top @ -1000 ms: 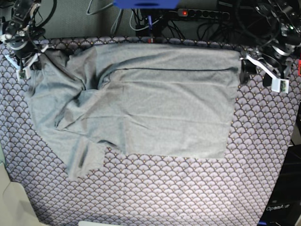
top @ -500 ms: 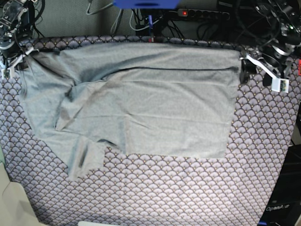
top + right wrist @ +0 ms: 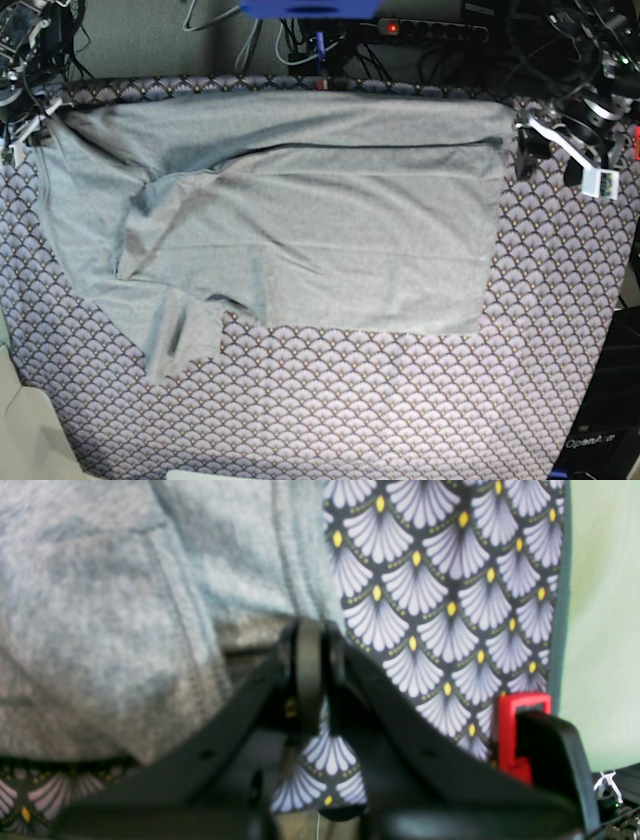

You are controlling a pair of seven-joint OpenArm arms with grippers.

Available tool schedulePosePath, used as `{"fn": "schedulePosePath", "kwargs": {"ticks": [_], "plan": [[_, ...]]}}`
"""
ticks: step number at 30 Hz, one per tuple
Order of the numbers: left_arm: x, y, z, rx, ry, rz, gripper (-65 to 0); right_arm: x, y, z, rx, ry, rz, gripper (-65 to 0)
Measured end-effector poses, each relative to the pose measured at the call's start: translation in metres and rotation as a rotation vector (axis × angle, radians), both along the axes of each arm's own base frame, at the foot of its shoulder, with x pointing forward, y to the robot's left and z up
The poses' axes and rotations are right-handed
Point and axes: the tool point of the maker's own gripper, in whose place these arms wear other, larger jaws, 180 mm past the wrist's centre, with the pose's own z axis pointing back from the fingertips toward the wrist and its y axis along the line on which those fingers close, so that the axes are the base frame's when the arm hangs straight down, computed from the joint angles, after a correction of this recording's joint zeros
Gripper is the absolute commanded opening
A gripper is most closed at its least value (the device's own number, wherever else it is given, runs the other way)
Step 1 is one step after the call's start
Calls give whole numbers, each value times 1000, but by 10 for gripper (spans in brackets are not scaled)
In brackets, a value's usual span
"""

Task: Fold the T-shirt properly
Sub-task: 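Release the sleeve and pull the right gripper back to the shirt's edge, then move the left gripper over the shirt body and lower it onto the fabric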

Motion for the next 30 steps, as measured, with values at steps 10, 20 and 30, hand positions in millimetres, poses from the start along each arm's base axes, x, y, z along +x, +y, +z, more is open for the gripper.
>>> {"fn": "schedulePosePath", "kwargs": {"ticks": [10, 20, 30], "plan": [[-3, 0, -5, 29, 29, -12, -650, 0, 0, -1, 1, -1, -3, -650], [-17, -43, -48, 175, 223, -212, -650, 0, 4, -2, 4, -6, -10, -650], [-19, -74, -67, 356, 309, -390, -650, 0, 5, -3, 6, -14, -15, -650]]}}
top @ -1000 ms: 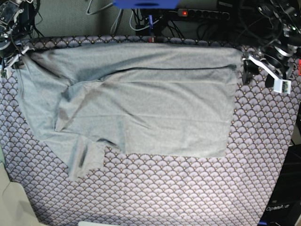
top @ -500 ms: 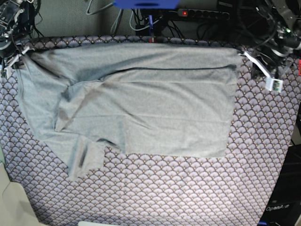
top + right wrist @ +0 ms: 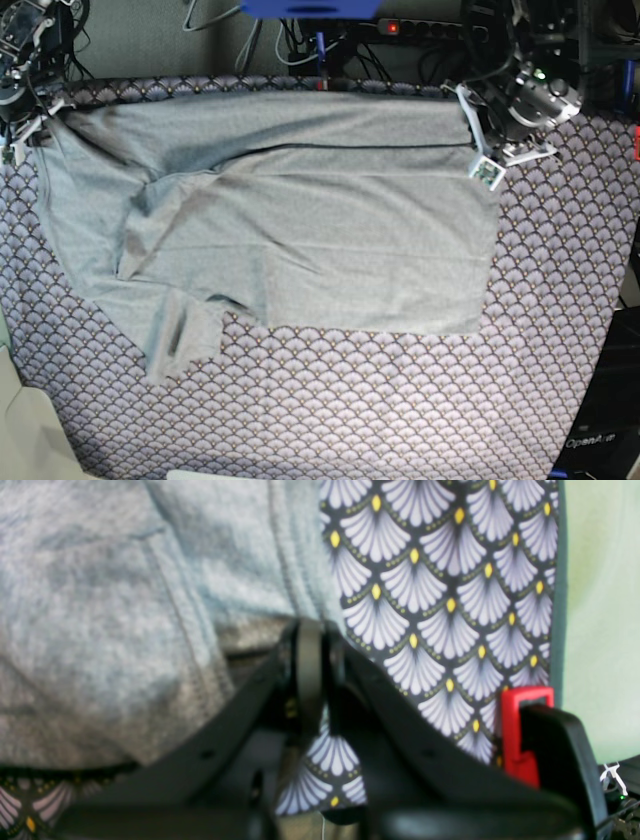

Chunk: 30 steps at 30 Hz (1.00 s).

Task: Fold the T-shirt properly
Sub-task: 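Move the left gripper over the shirt body and lower it onto the fabric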

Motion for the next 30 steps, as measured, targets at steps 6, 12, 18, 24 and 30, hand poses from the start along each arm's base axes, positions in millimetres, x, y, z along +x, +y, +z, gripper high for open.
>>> {"fn": "schedulePosePath", "kwargs": {"ticks": [6, 12, 18, 24, 30], "plan": [[0, 1, -14, 110, 50, -56, -650, 0, 0, 0, 0, 0, 0, -650], [-7, 0, -36, 206, 122, -121, -650, 0, 0, 0, 0, -1, 0, -650], [-7, -1, -37, 268, 130, -176, -650, 0, 0, 0, 0, -1, 0, -650], [8, 5, -30, 280, 105, -160, -650, 0, 0, 0, 0, -1, 0, -650], [57, 37, 33, 229, -115, 122, -650, 0, 0, 0, 0, 1, 0, -650]]}}
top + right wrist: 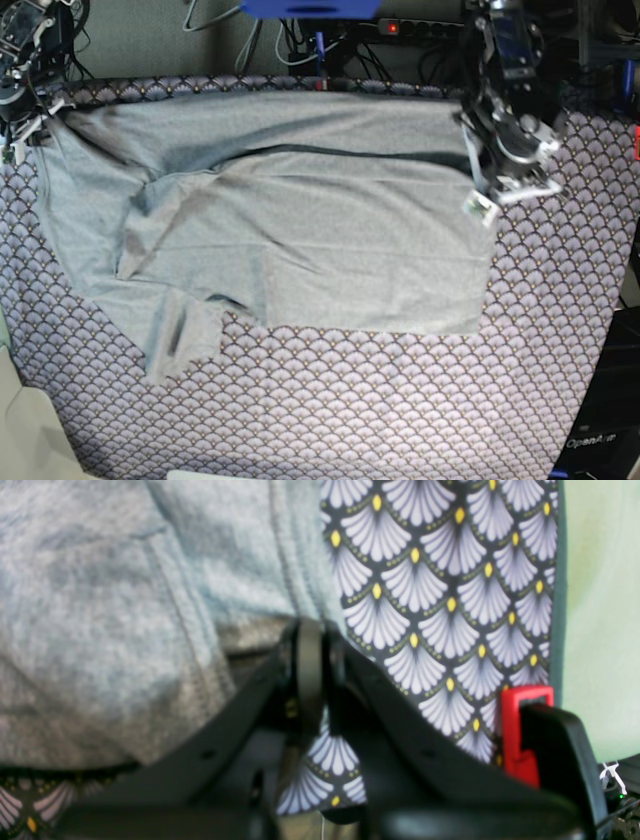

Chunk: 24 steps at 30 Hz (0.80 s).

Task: Fold the T-shirt properly
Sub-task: 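Move the left gripper over the shirt body and lower it onto the fabric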

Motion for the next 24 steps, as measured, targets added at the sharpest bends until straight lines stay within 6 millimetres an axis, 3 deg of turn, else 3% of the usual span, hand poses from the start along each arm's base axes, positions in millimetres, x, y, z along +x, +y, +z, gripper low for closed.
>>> {"fn": "schedulePosePath", "kwargs": {"ticks": [5, 7, 11, 14, 20, 24], "plan": [[25, 47, 54, -63, -221, 291, -650, 0, 0, 0, 1, -6, 1, -650], [24, 62, 60, -68, -245, 356, -650, -1, 1, 0, 3, -6, 0, -650], [11, 68, 50, -27, -193, 333, -650, -1, 0, 0, 2, -4, -3, -650], [-3, 60, 33, 1, -111, 285, -650, 0, 0, 1, 1, -6, -3, -650], [-14, 27, 12, -1, -34, 166, -650, 0, 0, 1, -1, 1, -3, -650], [-5, -38, 1, -53, -7, -38, -650, 0, 0, 0, -2, 3, -3, -650]]}}
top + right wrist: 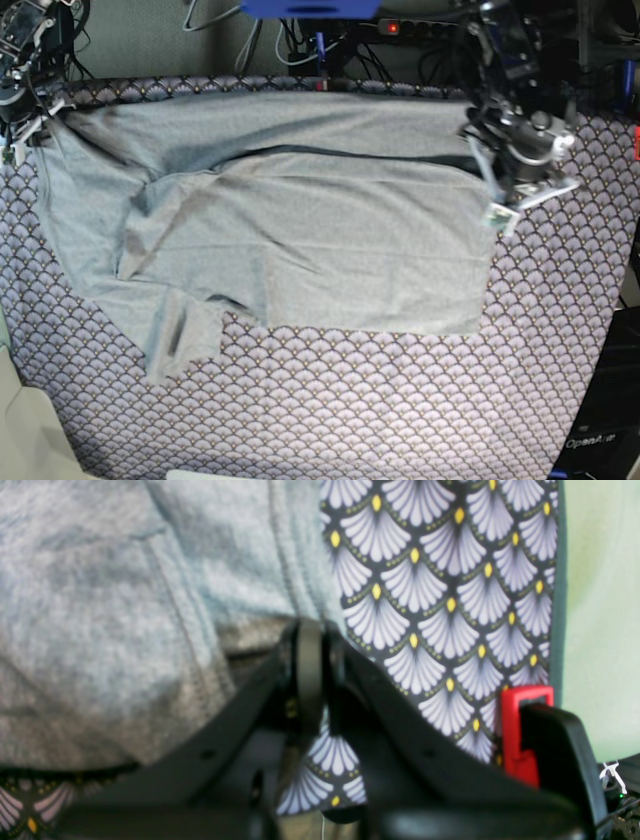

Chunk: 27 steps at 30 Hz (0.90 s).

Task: Fold the T-shirt properly
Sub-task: 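Move the left gripper over the shirt body and lower it onto the fabric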

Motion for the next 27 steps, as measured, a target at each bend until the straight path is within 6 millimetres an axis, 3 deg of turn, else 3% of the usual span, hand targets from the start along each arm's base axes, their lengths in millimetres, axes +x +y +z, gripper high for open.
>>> {"fn": "schedulePosePath", "kwargs": {"ticks": [2, 11, 18, 24, 27], "plan": [[1, -32, -3, -10, 8, -98, -650, 0, 0, 0, 2, -2, 0, -650], [-5, -123, -13, 127, 54, -428, -650, 0, 0, 0, 1, -2, 0, -650], [-30, -159, -32, 197, 113, -589, -650, 1, 0, 1, 1, -3, 0, -650], [-45, -168, -38, 248, 131, -665, -650, 1, 0, 1, 1, -4, 0, -650], [-50, -162, -54, 284, 182, -678, -650, 1, 0, 1, 1, -3, 0, -650]]}}
